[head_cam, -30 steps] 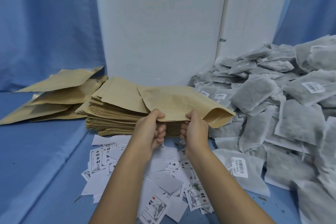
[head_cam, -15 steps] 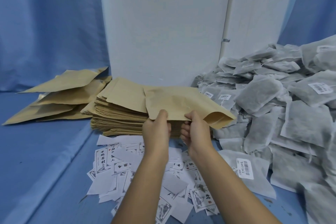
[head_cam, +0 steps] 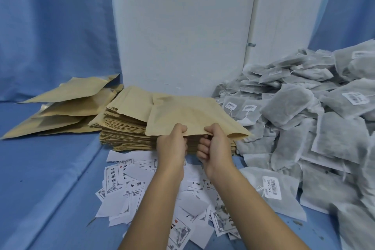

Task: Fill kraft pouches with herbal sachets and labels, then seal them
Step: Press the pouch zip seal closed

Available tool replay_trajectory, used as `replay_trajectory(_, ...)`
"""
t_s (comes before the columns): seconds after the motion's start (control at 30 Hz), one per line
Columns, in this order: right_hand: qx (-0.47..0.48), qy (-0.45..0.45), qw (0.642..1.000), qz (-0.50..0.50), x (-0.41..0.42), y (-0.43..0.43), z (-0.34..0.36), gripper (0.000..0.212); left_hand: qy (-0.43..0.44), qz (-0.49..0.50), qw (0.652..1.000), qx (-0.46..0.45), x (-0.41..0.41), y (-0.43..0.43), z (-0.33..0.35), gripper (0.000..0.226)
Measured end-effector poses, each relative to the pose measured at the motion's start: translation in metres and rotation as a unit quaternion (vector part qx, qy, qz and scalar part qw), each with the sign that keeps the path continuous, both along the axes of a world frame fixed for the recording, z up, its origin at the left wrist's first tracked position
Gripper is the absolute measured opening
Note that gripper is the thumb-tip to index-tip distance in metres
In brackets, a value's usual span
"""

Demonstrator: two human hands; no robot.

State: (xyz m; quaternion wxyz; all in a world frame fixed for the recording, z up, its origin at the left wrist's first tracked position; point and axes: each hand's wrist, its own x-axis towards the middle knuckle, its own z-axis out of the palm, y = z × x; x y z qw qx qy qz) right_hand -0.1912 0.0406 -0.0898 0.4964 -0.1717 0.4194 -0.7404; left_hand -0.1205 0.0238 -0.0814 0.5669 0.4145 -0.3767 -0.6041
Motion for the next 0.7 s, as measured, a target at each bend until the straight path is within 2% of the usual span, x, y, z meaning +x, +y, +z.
replay_trajectory(0.07,-0.011,-0.019,1.0,-0.008,-0.0009,-0.0013,-0.0017,0.029,0.002,0.004,1.0,0.001,-0.0006,-0.0002,-0.0012,0.027)
replay_trajectory(0.17,0.003,0.001,1.0,0.016,0.0002,-0.0029,-0.0036,0.03,0.01,-0.004,1.0,0.012,-0.0005,-0.0028,-0.0039,0.029)
replay_trajectory(0.27,0.013,0.057,0.997,0.045,0.0019,-0.001,-0.0038,0.038,-0.041,-0.063,0.997,-0.001,-0.0006,-0.0015,-0.0037,0.041)
replay_trajectory(0.33,0.011,0.061,0.996,0.068,0.0037,0.0009,-0.004,0.046,-0.074,-0.066,0.995,-0.018,0.0007,-0.0011,-0.0026,0.036)
replay_trajectory(0.47,-0.002,-0.011,1.0,0.019,0.0002,-0.0008,-0.005,0.029,-0.078,-0.031,0.996,-0.029,0.0026,-0.0061,-0.0035,0.026)
replay_trajectory(0.57,-0.004,-0.007,0.999,0.046,0.0007,-0.0017,-0.0058,0.036,-0.074,-0.064,0.995,-0.023,-0.0002,-0.0061,-0.0054,0.032)
replay_trajectory(0.63,0.001,0.025,0.997,0.078,0.0009,0.0003,-0.0069,0.051,-0.099,-0.08,0.992,-0.025,-0.0018,-0.0041,-0.0064,0.037)
replay_trajectory(0.7,0.001,0.03,0.995,0.094,-0.0013,0.0016,-0.0081,0.053,-0.128,-0.064,0.989,-0.042,-0.0018,-0.0045,-0.0075,0.035)
